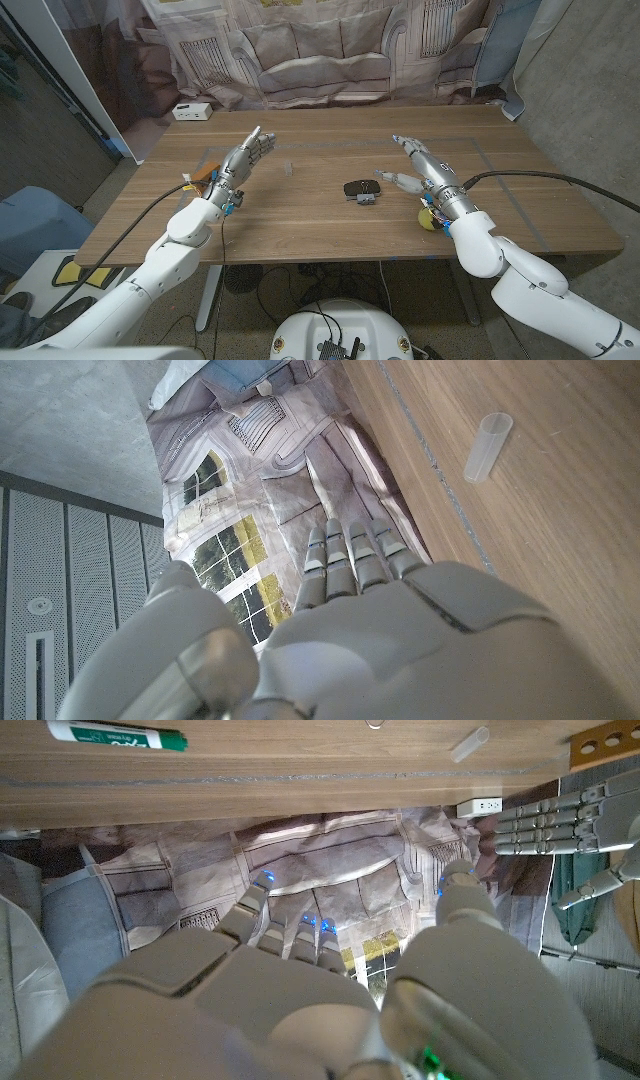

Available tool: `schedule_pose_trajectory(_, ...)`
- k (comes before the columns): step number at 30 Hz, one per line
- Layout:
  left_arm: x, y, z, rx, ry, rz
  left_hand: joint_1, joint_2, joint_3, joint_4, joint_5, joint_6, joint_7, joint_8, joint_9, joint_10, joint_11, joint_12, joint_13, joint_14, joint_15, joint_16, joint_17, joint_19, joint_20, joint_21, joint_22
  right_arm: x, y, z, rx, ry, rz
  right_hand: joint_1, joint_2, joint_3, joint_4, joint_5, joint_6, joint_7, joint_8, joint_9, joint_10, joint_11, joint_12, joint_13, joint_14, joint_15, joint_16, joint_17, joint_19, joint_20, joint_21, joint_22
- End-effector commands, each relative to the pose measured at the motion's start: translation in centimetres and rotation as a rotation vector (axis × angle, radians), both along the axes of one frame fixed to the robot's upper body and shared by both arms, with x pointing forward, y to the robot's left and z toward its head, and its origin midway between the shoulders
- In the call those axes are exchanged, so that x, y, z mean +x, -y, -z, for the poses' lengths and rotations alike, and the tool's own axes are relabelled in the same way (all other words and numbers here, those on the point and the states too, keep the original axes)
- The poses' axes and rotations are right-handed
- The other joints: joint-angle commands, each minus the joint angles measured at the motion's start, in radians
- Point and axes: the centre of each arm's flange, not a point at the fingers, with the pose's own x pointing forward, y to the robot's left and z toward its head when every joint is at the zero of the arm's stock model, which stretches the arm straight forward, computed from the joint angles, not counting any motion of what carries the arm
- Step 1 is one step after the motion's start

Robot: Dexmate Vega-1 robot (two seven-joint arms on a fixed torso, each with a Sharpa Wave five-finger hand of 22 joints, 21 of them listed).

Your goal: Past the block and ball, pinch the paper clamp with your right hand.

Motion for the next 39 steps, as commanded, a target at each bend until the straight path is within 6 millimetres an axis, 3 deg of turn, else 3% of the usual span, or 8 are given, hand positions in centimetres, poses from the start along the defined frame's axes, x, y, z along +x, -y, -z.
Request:
schedule_pose_trajectory(1, 0.2, -0.4, 0.6, -0.014, -0.012, 0.003, 0.008, 0.008, 0.003, -0.005, -0.002, 0.006, 0.0, -0.003, 0.002, 0.003, -0.003, -0.004, 0.002, -0.001, 0.001, -0.004, 0.006, 0.003, 0.007, -0.005, 0.005, -0.7, -0.8, -1.9, -0.115, -0.09, 0.076, 0.021, -0.006, 0.012, 0.0, 0.011, -0.008, 0.0, 0.001, 0.004, -0.008, -0.002, 0.001, 0.003, -0.025, 0.002, -0.002, 0.0, -0.021, 0.011, -0.002, 0.004)
schedule_pose_trajectory(24, 0.6, -1.1, 1.2, -0.031, -0.011, 0.015, 0.007, 0.011, 0.004, -0.008, -0.003, 0.013, -0.001, -0.004, 0.002, 0.006, -0.005, -0.007, 0.002, -0.001, 0.0, -0.006, 0.006, 0.007, 0.009, -0.017, 0.006, -0.7, -3.5, -4.5, -0.34, -0.195, 0.164, 0.083, -0.024, 0.031, 0.003, 0.018, -0.075, -0.014, -0.005, 0.007, -0.064, -0.023, -0.005, 0.004, -0.071, 0.017, 0.002, 0.003, -0.056, 0.017, 0.003, 0.005)
schedule_pose_trajectory(30, 0.7, -1.1, 1.6, -0.039, -0.021, 0.016, 0.007, 0.012, 0.004, -0.008, -0.003, 0.015, -0.003, -0.004, 0.002, 0.006, -0.005, -0.008, 0.002, 0.0, 0.0, -0.006, 0.006, 0.008, 0.009, -0.019, 0.006, -0.7, -3.9, -5.0, -0.383, -0.23, 0.179, 0.094, -0.027, 0.035, 0.004, 0.02, -0.084, -0.024, -0.004, 0.008, -0.072, -0.044, -0.004, 0.004, -0.077, 0.021, 0.004, 0.004, -0.055, 0.017, 0.007, 0.004)
schedule_pose_trajectory(39, 0.6, -0.8, 2.4, -0.039, -0.038, 0.011, 0.007, 0.013, 0.004, -0.009, -0.003, 0.017, -0.002, -0.005, 0.002, 0.006, -0.002, -0.009, 0.002, 0.0, 0.002, -0.006, 0.006, 0.01, 0.01, -0.022, 0.006, -0.2, -4.2, -5.7, -0.461, -0.304, 0.175, 0.105, -0.039, 0.036, 0.007, 0.02, -0.107, -0.024, -0.005, 0.008, -0.099, -0.043, -0.007, 0.004, -0.089, 0.024, 0.005, 0.005, -0.066, 0.03, 0.006, 0.004)
